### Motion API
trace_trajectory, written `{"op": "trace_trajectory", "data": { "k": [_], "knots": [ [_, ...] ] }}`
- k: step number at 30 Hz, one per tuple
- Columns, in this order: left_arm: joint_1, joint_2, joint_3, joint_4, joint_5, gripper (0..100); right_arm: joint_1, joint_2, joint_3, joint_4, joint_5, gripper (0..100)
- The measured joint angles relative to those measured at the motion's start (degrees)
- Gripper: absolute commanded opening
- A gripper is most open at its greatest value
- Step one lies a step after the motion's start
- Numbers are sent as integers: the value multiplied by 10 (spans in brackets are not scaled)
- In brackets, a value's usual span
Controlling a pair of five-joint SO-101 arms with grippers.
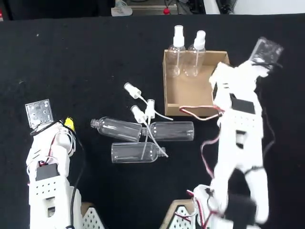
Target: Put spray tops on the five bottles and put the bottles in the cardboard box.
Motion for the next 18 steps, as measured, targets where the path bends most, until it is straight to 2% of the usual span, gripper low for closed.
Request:
{"op": "trace_trajectory", "data": {
  "k": [6,13,18],
  "knots": [
    [0,0,0,0,0,157,-49,-125,5,177,126,148],
    [0,0,0,0,0,157,-159,-199,5,407,328,155],
    [0,0,0,0,0,157,-201,-206,5,511,406,156]
  ]
}}
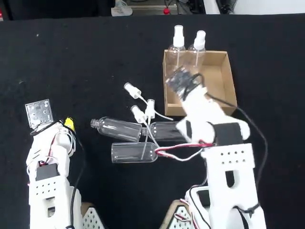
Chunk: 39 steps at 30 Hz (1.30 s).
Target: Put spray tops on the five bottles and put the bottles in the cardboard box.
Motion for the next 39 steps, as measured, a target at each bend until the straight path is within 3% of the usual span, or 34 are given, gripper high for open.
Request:
{"op": "trace_trajectory", "data": {
  "k": [5,12,15,22,27,34,39],
  "knots": [
    [0,0,0,0,0,157,-73,0,2,75,60,153],
    [0,0,0,0,0,157,-167,0,52,75,144,156],
    [0,0,0,0,0,157,-177,1,69,58,148,159],
    [0,0,0,0,0,157,-179,64,76,2,151,273],
    [0,0,0,0,0,157,-180,79,76,-16,156,272],
    [0,0,0,0,0,157,-180,79,87,-18,222,272],
    [0,0,0,0,0,157,-180,79,135,-73,238,272]
  ]
}}
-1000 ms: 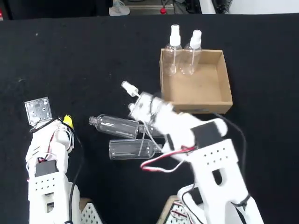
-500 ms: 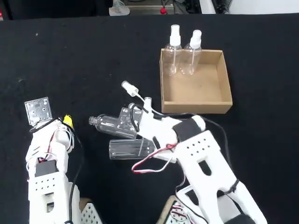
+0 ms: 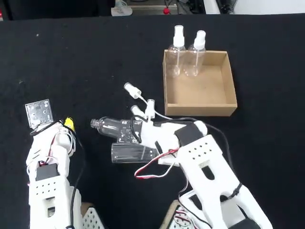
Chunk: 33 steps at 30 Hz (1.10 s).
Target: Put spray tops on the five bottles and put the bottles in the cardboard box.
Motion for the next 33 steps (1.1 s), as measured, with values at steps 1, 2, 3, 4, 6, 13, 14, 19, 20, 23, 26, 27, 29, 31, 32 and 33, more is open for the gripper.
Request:
{"op": "trace_trajectory", "data": {
  "k": [1,2,3,4,6,13,14,19,20,23,26,27,29,31,32,33],
  "knots": [
    [0,0,0,0,0,157,0,0,12,-15,0,272],
    [0,0,0,0,0,157,0,0,22,-26,0,272],
    [0,0,0,0,0,157,0,0,29,-33,0,272],
    [0,0,0,0,0,157,0,0,33,-37,0,272],
    [0,0,0,0,0,157,0,0,36,-39,0,272],
    [0,0,0,0,0,157,0,0,36,25,0,271],
    [0,0,0,0,0,157,0,0,36,33,0,271],
    [0,0,0,0,0,157,0,0,25,84,0,271],
    [0,0,0,0,0,157,0,0,18,95,0,271],
    [0,0,0,0,0,157,-2,0,-15,113,0,271],
    [-5,0,0,0,0,156,-7,0,-47,112,-32,271],
    [-12,0,0,0,0,156,-15,0,-57,112,-49,271],
    [-34,0,0,0,0,156,-43,0,-69,112,-84,271],
    [-58,0,0,0,0,155,-85,0,-73,112,-114,271],
    [-67,0,0,0,0,155,-111,0,-73,110,-128,271],
    [-76,0,0,0,0,155,-136,0,-73,100,-142,271]
  ]
}}
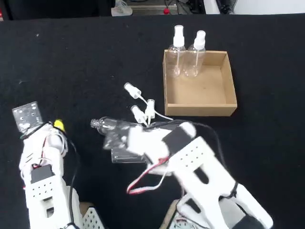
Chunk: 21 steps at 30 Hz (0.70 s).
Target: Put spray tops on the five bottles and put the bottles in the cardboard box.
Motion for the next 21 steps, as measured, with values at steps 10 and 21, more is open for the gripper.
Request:
{"op": "trace_trajectory", "data": {
  "k": [10,21],
  "knots": [
    [-50,0,0,0,47,155,-109,0,37,-126,-56,271],
    [-56,0,0,-21,47,155,-108,32,135,-228,-56,271]
  ]
}}
